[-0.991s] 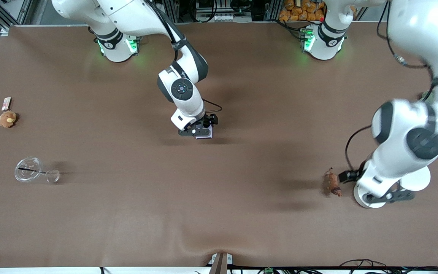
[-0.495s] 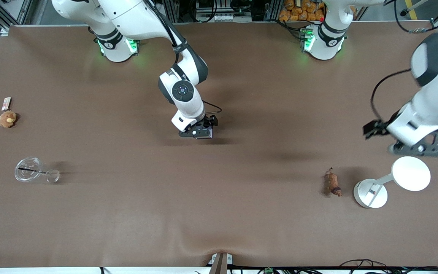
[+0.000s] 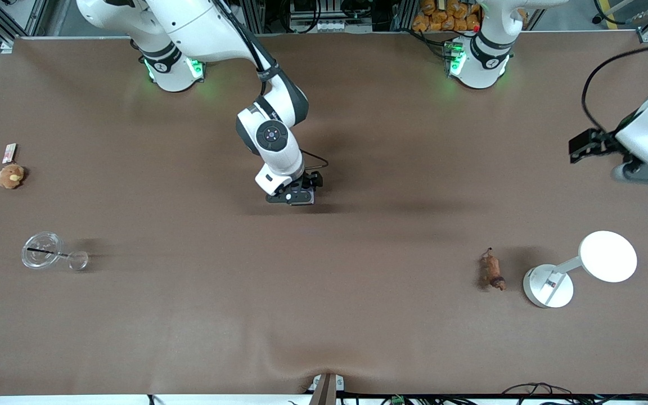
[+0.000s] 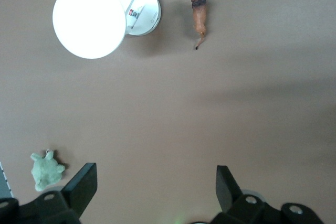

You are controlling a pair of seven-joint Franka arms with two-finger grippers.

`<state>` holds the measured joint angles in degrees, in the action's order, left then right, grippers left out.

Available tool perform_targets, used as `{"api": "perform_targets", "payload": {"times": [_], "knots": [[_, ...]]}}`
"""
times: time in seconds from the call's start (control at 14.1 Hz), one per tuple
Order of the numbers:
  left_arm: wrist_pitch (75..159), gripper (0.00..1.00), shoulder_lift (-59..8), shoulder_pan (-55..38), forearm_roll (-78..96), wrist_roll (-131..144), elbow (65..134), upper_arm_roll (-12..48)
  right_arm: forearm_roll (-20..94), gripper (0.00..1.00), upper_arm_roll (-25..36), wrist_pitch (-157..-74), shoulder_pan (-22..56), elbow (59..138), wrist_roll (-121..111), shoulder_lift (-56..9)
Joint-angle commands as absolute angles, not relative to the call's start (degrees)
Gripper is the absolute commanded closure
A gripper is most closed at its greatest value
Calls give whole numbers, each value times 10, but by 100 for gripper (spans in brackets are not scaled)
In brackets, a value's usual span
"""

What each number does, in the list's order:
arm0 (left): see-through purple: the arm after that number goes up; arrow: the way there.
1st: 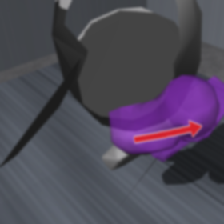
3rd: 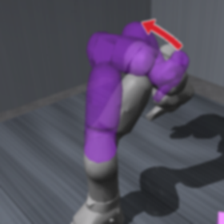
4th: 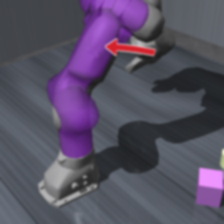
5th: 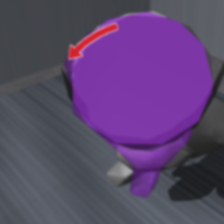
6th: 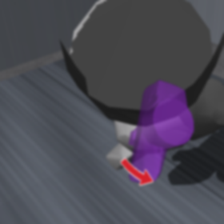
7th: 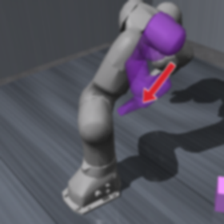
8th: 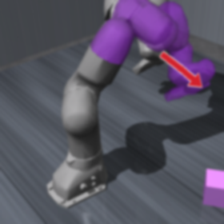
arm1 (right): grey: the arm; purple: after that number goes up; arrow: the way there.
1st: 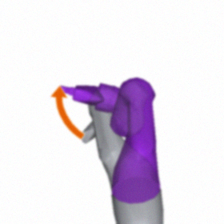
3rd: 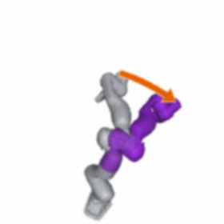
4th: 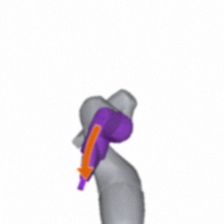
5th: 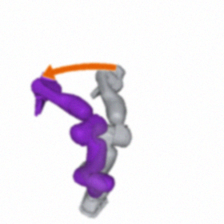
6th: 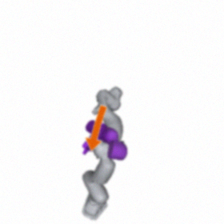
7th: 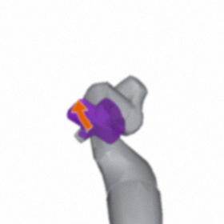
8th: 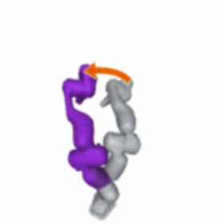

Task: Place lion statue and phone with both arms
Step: 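Retract the left gripper to rest while the right gripper holds the phone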

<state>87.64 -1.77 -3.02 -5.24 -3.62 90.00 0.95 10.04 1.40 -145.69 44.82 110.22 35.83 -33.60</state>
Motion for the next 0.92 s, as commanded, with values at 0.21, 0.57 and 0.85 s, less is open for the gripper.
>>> {"api": "perform_targets", "payload": {"times": [0.21,0.57,0.85], "knots": [[834,0,19,-18,-18,-43,884,12,95,0,14,-1491,452,1113,362,-351],[838,0,26,-18,-10,-53,882,15,95,73,13,-1483,452,1112,363,-349],[842,0,26,-18,-11,-63,880,10,95,100,15,-1406,439,1090,364,-326]]}}
